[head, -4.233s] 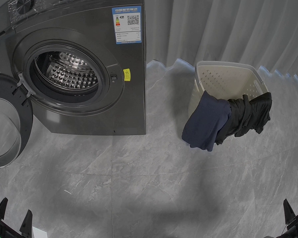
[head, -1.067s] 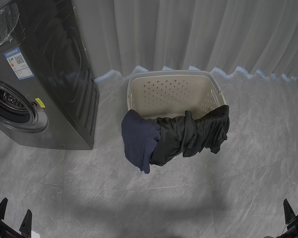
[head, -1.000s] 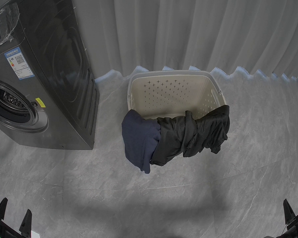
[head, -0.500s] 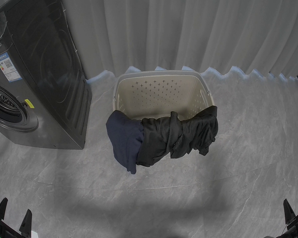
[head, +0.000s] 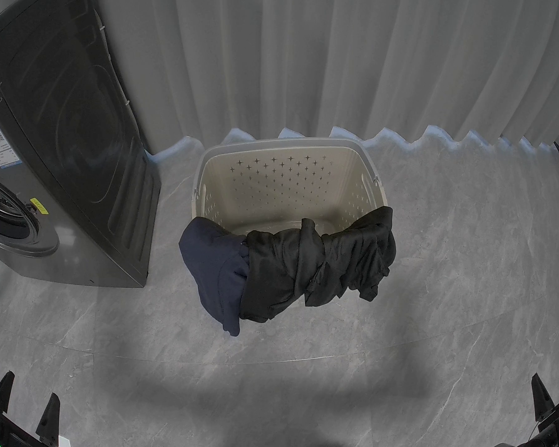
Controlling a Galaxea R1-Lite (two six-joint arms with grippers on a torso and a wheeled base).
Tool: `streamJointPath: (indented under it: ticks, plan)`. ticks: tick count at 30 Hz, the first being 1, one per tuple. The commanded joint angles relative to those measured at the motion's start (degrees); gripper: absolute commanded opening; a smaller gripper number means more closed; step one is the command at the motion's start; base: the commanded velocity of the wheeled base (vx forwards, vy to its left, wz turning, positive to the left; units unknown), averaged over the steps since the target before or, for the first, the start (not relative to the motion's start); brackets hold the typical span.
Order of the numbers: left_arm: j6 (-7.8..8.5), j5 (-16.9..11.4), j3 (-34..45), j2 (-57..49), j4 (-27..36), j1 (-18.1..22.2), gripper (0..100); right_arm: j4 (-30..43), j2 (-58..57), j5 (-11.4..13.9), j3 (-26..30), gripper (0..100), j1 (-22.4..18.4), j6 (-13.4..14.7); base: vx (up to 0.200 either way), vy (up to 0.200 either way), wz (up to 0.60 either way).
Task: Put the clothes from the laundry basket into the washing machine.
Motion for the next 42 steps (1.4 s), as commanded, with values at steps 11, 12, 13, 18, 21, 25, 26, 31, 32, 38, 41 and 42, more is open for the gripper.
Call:
streamJointPath:
  ticks: [11, 12, 13, 18, 21, 25, 26, 31, 32, 38, 41, 42]
  plan:
    - [0.0, 0.01, 0.92, -0.77, -0.01, 0.0, 100, -0.09, -0.93, 0.04, 0.92, 100, 0.01, -0.02, 0.145, 0.0, 0.0]
    - [0.0, 0.01, 0.92, -0.77, -0.01, 0.0, 100, -0.09, -0.93, -0.05, 0.92, 100, 0.01, -0.02, 0.0, 0.0, 0.0]
    - [0.0, 0.01, 0.92, -0.77, -0.01, 0.0, 100, 0.0, -0.93, 0.04, 0.92, 100, -0.07, -0.02, 0.0, 0.0, 0.0]
    - [0.0, 0.01, 0.92, -0.77, -0.01, 0.0, 100, 0.09, -0.93, -0.14, 0.92, 100, -0.16, 0.42, 0.0, 0.04, 0.0]
    - [0.18, 0.01, 0.92, -0.77, -0.01, 0.0, 100, 0.0, -0.93, -0.93, 0.92, 100, -0.16, 0.59, -0.067, 0.2, 0.0]
    - [0.09, 0.01, 0.92, -0.77, -0.01, 0.0, 100, -1.41, -0.93, -1.55, -1.27, 100, -0.07, 0.5, -0.1, 0.1, 0.0]
    - [0.09, 0.01, 0.92, -0.77, -0.01, 0.0, 100, -1.32, -0.93, -1.63, -4.09, 100, 0.01, 0.86, 0.0, 0.0, 0.0]
    - [0.35, 0.01, 0.92, -0.77, -0.01, 0.0, 100, 0.26, 11.55, -0.84, -10.59, 100, 0.37, 2.53, 0.0, 0.0, 0.0]
    - [0.44, 0.01, 0.92, -0.77, -0.01, 0.0, 100, 0.26, 14.89, -0.32, -9.71, 100, 0.45, 2.88, 0.0, 0.0, 0.0]
    - [0.27, 0.01, 0.92, -0.77, -0.01, 0.0, 100, -6.59, 37.39, 4.08, -6.63, 100, 0.98, 8.68, 0.0, 0.0, 0.0]
    - [0.09, 0.01, 0.92, -0.77, -0.01, 0.0, 100, -16.0, 51.1, 4.17, -4.88, 100, 1.95, 9.03, 0.0, 0.0, 0.0]
    - [0.09, 0.01, 0.92, -0.77, -0.01, 0.0, 100, -19.07, 53.74, 4.17, -4.53, 100, 2.65, 9.21, 0.0, 0.0, 0.0]
